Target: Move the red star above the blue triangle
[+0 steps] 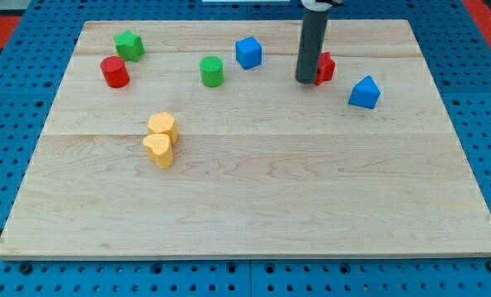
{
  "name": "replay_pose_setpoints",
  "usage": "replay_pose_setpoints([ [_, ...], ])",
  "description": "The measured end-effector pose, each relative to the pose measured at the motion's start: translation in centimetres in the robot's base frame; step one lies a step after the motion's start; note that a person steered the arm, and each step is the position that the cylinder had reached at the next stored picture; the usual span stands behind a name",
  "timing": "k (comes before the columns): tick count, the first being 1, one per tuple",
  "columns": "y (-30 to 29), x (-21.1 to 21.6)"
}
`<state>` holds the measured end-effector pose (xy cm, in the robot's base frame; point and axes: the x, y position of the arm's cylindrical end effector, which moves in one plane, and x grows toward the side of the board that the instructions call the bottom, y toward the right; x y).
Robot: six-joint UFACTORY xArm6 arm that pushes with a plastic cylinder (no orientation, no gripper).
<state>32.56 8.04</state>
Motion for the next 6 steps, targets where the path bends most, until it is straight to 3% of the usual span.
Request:
replay_pose_setpoints([
  [3, 6.9, -1.1],
  [6, 8.5, -2.4],
])
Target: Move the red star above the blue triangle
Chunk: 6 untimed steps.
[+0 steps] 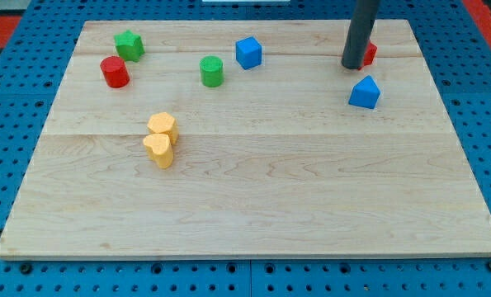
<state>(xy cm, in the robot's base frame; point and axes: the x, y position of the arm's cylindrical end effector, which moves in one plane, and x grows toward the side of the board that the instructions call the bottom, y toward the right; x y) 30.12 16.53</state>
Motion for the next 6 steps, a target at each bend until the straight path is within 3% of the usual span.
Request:
replay_pose_setpoints([
  [6, -0.20, 0.20],
])
